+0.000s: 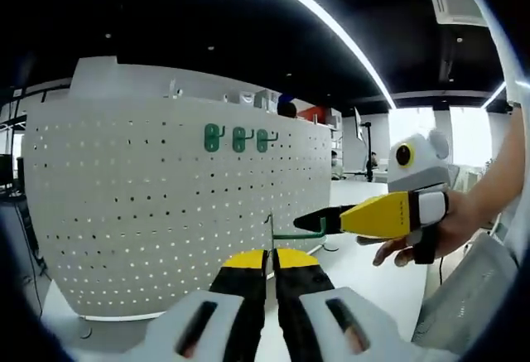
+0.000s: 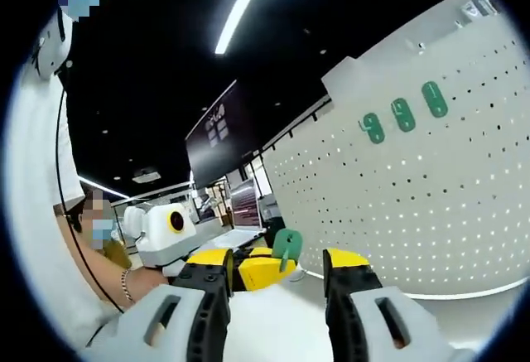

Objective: Insert the hook assembly into the mounting plate slot until the hook locks in place.

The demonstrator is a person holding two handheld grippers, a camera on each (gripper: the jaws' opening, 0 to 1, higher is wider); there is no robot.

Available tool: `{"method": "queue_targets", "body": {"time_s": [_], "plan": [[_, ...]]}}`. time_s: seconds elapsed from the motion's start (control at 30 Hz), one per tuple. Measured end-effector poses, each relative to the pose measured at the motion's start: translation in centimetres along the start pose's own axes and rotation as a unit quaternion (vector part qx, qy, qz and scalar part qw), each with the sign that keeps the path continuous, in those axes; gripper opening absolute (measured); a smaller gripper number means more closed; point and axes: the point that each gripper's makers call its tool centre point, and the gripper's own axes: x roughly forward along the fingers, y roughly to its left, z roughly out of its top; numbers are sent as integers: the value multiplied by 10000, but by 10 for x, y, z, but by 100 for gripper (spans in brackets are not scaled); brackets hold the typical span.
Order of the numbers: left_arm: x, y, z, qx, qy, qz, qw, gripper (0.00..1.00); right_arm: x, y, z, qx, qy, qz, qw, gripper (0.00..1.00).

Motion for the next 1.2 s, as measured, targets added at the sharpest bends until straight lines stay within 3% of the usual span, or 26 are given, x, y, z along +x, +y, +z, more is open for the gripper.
{"method": "queue_targets", "body": {"time_s": [0.5,1.2], "plan": [[1,0,0,-22,-12,1,10000,2,13,-2,-1,213,11,-45,9998,14],[1,0,1,-43,-13,19,10000,2,19,-8,-5,299,81,-278,9991,3]]}}
